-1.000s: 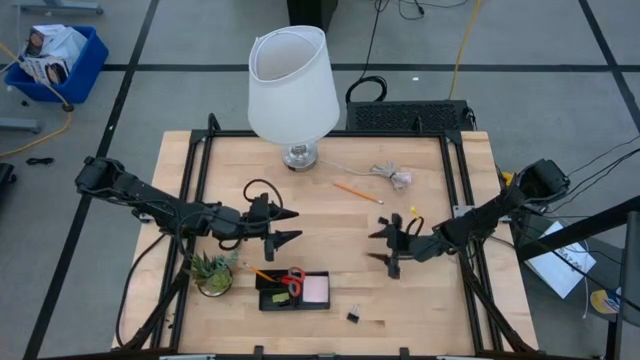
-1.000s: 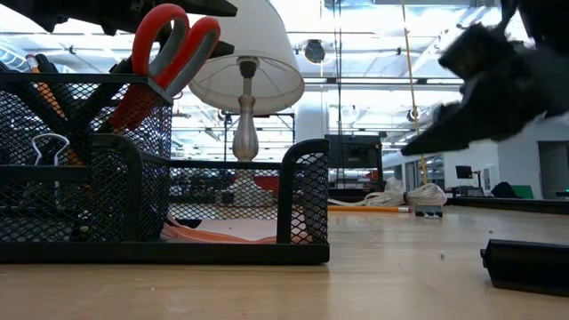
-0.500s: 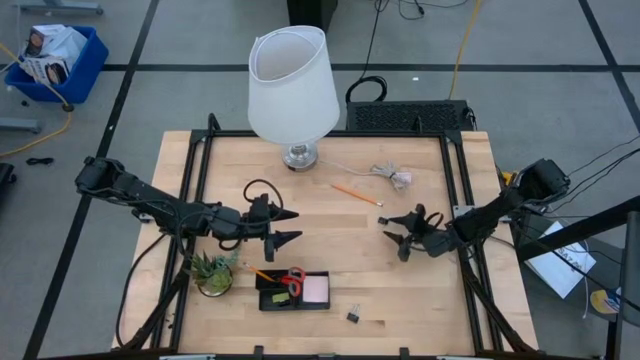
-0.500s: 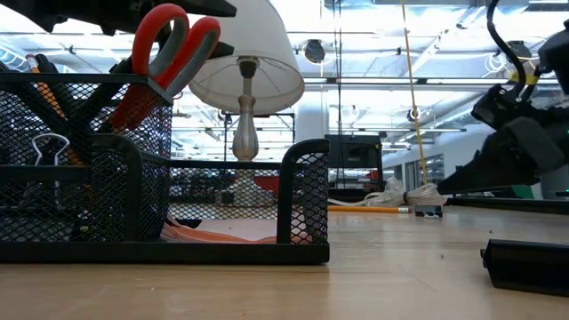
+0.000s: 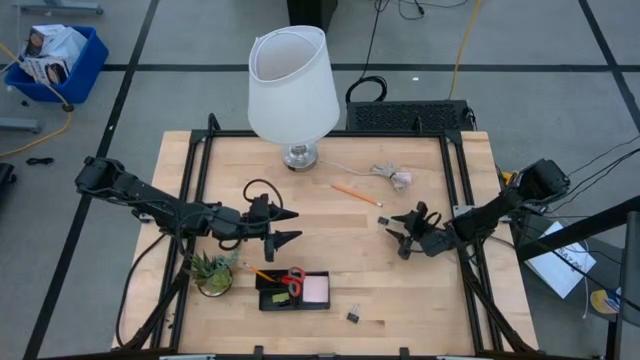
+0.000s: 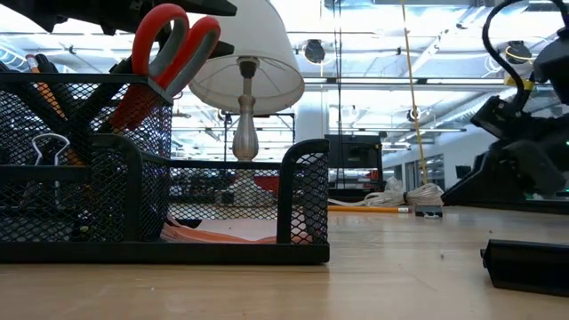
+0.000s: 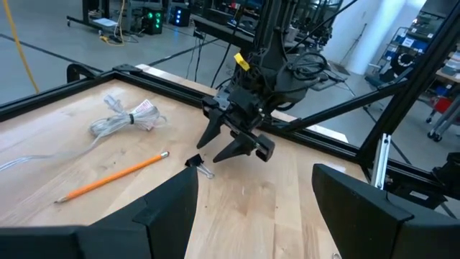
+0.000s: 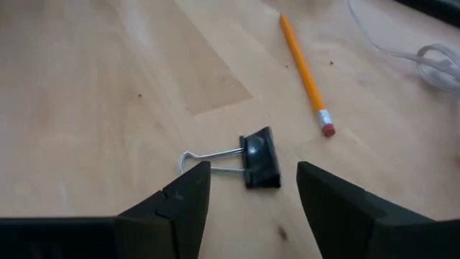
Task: Pick and place office supplies into organizer
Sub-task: Put the black paper clip into the black desk organizer, then put the yellow pencil into the black desk organizer
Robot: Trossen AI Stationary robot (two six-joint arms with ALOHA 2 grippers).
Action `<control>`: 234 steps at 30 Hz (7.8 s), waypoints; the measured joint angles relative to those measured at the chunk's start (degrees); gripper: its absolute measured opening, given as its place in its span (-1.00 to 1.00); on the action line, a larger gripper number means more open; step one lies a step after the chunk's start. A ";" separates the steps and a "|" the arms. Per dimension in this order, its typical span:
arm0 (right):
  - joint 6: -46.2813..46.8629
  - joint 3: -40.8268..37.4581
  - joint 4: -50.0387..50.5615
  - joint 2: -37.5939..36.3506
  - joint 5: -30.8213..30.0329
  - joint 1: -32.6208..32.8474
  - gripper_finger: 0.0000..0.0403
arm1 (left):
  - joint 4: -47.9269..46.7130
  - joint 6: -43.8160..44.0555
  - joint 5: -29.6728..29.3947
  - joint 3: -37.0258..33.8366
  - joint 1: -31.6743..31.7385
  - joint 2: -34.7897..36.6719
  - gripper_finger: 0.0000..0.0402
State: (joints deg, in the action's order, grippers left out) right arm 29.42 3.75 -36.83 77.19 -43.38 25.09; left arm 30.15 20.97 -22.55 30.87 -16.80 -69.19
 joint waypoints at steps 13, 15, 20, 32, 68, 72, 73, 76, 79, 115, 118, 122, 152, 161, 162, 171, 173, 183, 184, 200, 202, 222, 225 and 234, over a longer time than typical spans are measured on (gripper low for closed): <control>-4.41 7.89 14.24 1.39 8.73 -8.59 -0.06 | 0.02 -0.01 0.00 0.00 0.00 0.00 0.36; -3.84 7.95 14.11 2.12 8.71 -8.95 -0.06 | 0.00 -0.01 0.00 0.00 0.00 0.00 0.36; -4.43 7.95 12.41 3.14 9.92 -9.02 -0.09 | -0.05 0.07 0.02 0.00 0.00 0.00 0.36; -4.71 7.93 9.33 4.93 18.59 -8.61 -0.83 | -0.09 0.18 0.02 0.00 0.00 0.00 0.36; -9.87 7.78 -12.42 4.98 27.18 -3.38 -1.00 | -1.31 0.22 0.02 0.00 0.00 0.00 0.36; -10.86 7.83 -15.35 4.98 27.20 -2.00 -1.00 | -1.33 0.16 0.00 0.00 0.00 0.00 0.36; -10.88 7.91 -15.65 4.98 27.20 -1.63 -1.00 | -1.33 0.15 0.00 0.00 0.00 0.00 0.36; -11.49 9.39 -15.49 4.98 27.12 -0.38 -1.00 | -1.36 0.15 -0.02 0.00 0.00 0.00 0.36; -14.00 13.22 -14.14 5.56 27.11 1.14 -1.00 | -1.40 0.17 -1.26 0.00 -0.02 0.00 0.36; -33.16 68.29 -1.44 42.26 27.60 7.11 -1.00 | -0.43 -1.99 -6.27 0.00 -0.11 6.34 0.36; -33.06 70.13 -1.46 44.09 26.91 6.28 -1.00 | -0.38 -2.97 -5.95 0.04 -0.26 9.55 0.36; -32.23 71.28 -1.25 46.42 26.64 5.18 -1.00 | -0.83 -4.44 -5.91 0.04 -0.59 13.19 0.36; -38.99 78.91 1.49 54.36 17.47 3.60 -1.00 | -7.36 -4.31 -5.88 0.02 -3.15 16.35 0.36; -39.20 79.03 2.32 54.45 9.37 3.90 -1.00 | -8.05 -4.28 -5.88 0.02 -4.93 16.33 0.36; -39.32 79.03 2.74 54.45 7.93 3.94 -1.00 | -8.07 -4.36 -5.88 0.02 -5.11 16.33 0.36; -40.90 79.01 5.24 54.45 7.51 4.28 -1.00 | -8.05 -4.37 -5.88 0.02 -5.46 16.33 0.36; -42.30 79.01 4.78 54.45 7.56 4.52 -1.00 | -8.07 -4.37 -5.89 0.02 -5.46 16.33 0.36; -51.00 79.01 0.62 52.25 8.92 7.55 -0.98 | -10.16 -4.78 -5.90 0.02 -5.44 16.33 0.36; -51.07 79.01 1.56 51.52 8.97 7.74 -0.96 | -10.62 -4.77 -5.92 0.00 -5.44 16.33 0.36; -48.95 75.46 19.54 38.87 -13.70 15.86 -0.17 | -13.70 -4.33 -5.99 -0.01 -5.40 16.33 0.36; -46.10 72.10 20.41 36.19 -16.38 16.82 -0.08 | -13.86 -4.33 -6.01 0.00 -5.40 16.33 0.36; -22.25 22.91 16.75 1.04 -1.47 -1.74 -0.01 | -13.70 -4.76 -6.08 -0.01 -5.25 16.33 0.36; -20.27 16.49 9.05 -3.10 7.33 -8.61 0.02 | -13.70 -4.53 -6.08 -0.01 -5.25 16.33 0.36; -20.60 3.12 -6.83 -6.86 19.76 -22.50 -0.02 | -13.74 -4.61 -6.05 0.00 -5.25 15.54 0.36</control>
State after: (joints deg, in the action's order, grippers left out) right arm 8.82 6.87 -43.67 70.32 -23.62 2.59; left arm 16.41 16.37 -28.60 30.87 -22.04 -53.64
